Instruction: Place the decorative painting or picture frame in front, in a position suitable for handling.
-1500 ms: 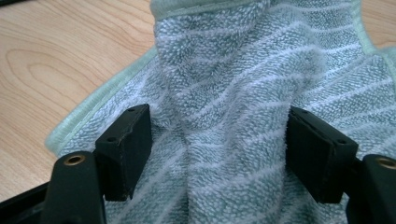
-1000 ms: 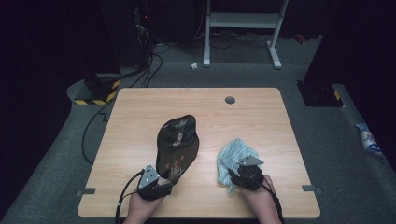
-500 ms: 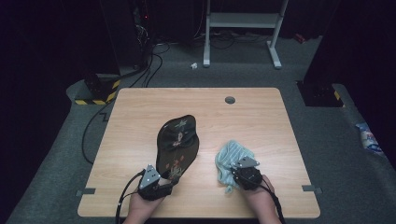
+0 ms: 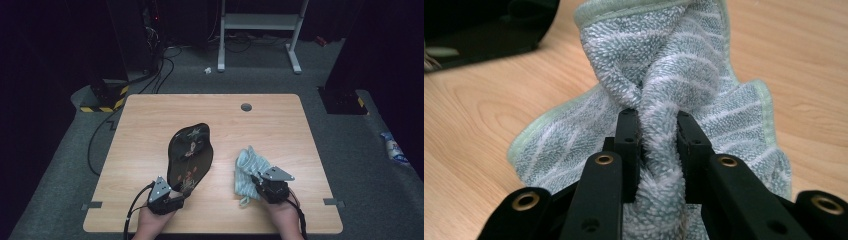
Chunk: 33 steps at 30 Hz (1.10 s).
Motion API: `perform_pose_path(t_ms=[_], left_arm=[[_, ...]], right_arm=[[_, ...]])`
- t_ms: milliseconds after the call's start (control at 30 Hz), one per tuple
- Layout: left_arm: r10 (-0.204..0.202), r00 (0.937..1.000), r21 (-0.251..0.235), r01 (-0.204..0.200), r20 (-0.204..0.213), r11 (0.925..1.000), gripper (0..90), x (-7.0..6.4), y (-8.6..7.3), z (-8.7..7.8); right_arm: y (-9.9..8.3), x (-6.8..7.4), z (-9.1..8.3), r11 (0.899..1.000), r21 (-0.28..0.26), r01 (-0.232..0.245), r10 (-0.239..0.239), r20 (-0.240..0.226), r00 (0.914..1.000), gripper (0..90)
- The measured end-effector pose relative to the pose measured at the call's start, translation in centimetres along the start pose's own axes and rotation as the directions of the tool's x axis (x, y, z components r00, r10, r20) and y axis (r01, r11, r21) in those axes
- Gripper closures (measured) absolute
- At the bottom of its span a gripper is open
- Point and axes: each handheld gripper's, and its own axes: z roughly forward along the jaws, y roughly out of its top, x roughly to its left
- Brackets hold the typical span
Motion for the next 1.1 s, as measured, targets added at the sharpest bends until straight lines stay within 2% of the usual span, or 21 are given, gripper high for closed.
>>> perform_pose_path(t_ms=[300,433,533,800,900,1100], left_arm=[[0.001,1.0000,-0.019,-0.001,-0.003,0.9998,48.0,0.0,-0.1,-0.2],[-0.001,0.9999,-0.025,0.000,-0.015,0.9997,50.9,0.0,-0.1,-0.4],[0.002,0.9996,-0.047,-0.003,-0.030,0.9989,55.2,0.1,0.0,-0.7],[-0.003,0.9984,-0.108,-0.003,-0.056,0.9941,56.9,0.1,0.4,-1.8],[-0.018,0.9989,-0.131,0.012,-0.044,0.9913,56.3,0.1,0.6,-2.1],[-0.020,0.9984,-0.141,0.012,-0.053,0.9899,57.8,-0.1,0.8,-2.3]], right_arm=[[1.0,0.2,-1.7,0.994,-0.101,-0.028,0.025,-0.038,0.9990,75.7],[2.0,0.5,-2.3,0.988,-0.150,-0.024,0.017,-0.049,0.9987,75.6],[3.1,0.6,-2.7,0.982,-0.188,-0.025,0.014,-0.060,0.9981,75.6],[6.2,2.1,-3.8,0.955,-0.297,0.005,-0.027,-0.070,0.9972,75.5],[7.4,2.7,-3.9,0.948,-0.318,0.015,-0.043,-0.081,0.9958,75.5],[9.6,4.2,-3.7,0.927,-0.374,0.027,-0.073,-0.109,0.9913,75.5]])
